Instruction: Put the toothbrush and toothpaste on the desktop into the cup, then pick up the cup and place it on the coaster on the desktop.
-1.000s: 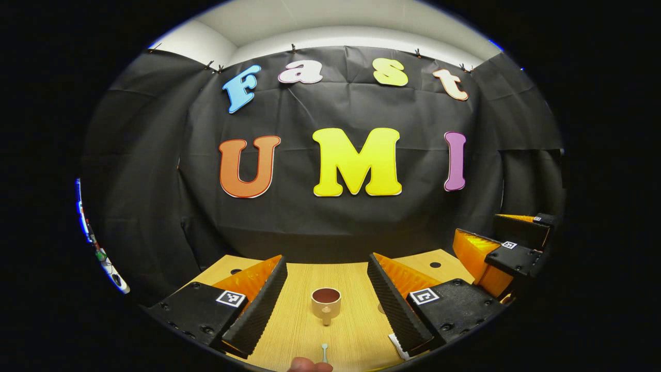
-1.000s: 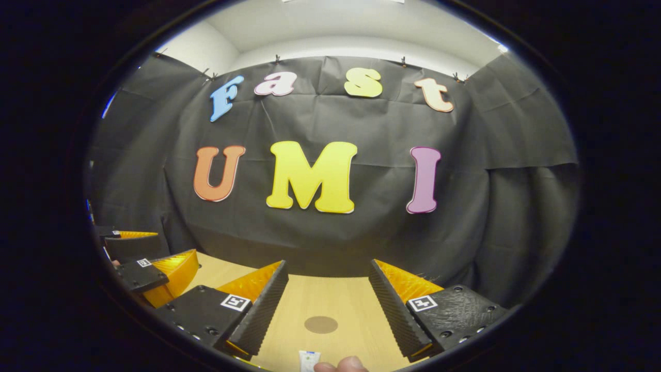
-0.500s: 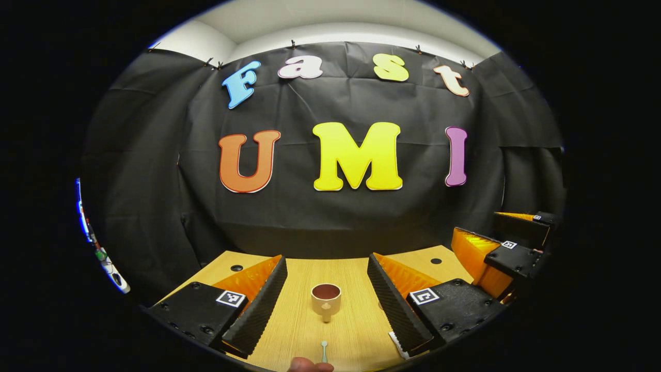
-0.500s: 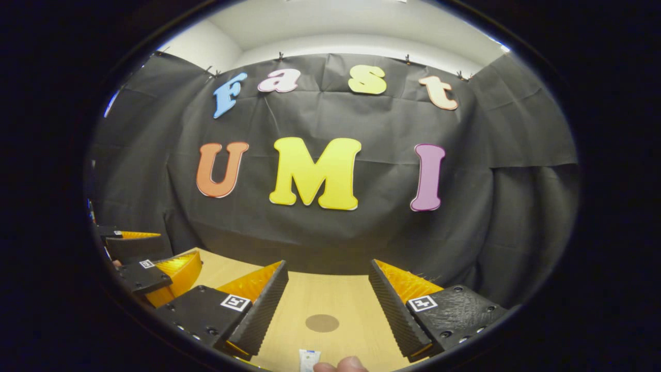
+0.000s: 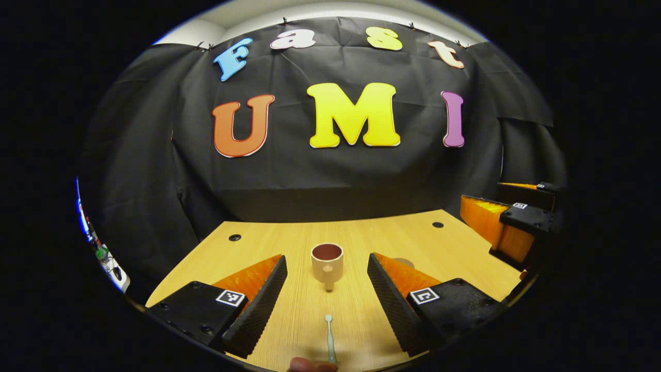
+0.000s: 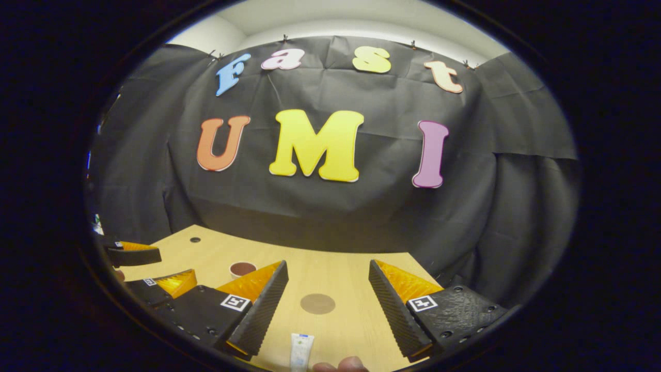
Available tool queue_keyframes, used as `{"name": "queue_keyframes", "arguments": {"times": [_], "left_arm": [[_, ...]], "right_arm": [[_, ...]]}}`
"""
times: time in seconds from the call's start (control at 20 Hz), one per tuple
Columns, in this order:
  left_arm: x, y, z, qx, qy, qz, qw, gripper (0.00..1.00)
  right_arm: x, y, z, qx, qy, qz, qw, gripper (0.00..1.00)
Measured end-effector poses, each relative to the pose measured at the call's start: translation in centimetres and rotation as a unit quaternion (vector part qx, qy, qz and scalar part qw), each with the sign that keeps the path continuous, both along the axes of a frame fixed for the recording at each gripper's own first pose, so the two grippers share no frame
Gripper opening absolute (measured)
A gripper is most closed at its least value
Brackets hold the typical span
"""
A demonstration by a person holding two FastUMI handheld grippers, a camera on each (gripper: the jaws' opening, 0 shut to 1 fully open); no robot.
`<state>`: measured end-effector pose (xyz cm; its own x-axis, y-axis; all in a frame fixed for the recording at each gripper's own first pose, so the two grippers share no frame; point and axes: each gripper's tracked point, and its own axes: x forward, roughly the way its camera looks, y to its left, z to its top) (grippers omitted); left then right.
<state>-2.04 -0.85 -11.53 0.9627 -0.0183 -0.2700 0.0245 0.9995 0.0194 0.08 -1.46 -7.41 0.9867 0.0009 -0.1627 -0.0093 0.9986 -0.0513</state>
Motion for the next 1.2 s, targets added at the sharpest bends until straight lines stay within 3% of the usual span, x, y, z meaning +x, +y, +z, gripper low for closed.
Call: {"name": "queue_keyframes", "arguments": {"times": [0.3, 0.5, 0.85, 0.9, 0.95, 1.05, 1.1, 1.2], "left_arm": [[-1.5, -0.2, -8.4, -0.026, 0.086, 0.01, 0.996, 1.0], [-0.8, 0.4, -12.7, 0.0, 0.103, 0.008, 0.995, 0.99], [0.2, 0.2, -17.9, -0.019, 0.149, 0.005, 0.989, 0.91], [0.2, 0.1, -18.3, -0.02, 0.154, 0.003, 0.988, 0.95], [0.3, -0.1, -18.7, -0.021, 0.159, 0.001, 0.987, 0.86], [0.4, -0.1, -19.6, -0.021, 0.169, 0.001, 0.985, 0.81], [0.5, -0.1, -19.8, -0.022, 0.173, 0.002, 0.985, 0.86], [0.9, -0.2, -20.2, -0.023, 0.177, 0.001, 0.984, 0.74]], "right_arm": [[-0.7, -1.2, -3.9, -0.012, 0.046, -0.006, 0.999, 0.95], [-1.3, -1.5, -6.3, -0.024, 0.066, -0.005, 0.997, 0.95], [-1.9, -0.2, -12.6, -0.012, 0.142, 0.015, 0.99, 0.98], [-2.0, -0.1, -13.3, -0.014, 0.155, 0.018, 0.988, 0.95], [-2.1, 0.0, -13.8, -0.013, 0.164, 0.019, 0.986, 0.95], [-2.3, 0.2, -14.3, -0.01, 0.172, 0.02, 0.985, 0.95], [-2.3, 0.1, -14.3, -0.011, 0.173, 0.019, 0.985, 0.95], [-2.4, 0.0, -14.5, -0.013, 0.176, 0.018, 0.984, 0.98]]}}
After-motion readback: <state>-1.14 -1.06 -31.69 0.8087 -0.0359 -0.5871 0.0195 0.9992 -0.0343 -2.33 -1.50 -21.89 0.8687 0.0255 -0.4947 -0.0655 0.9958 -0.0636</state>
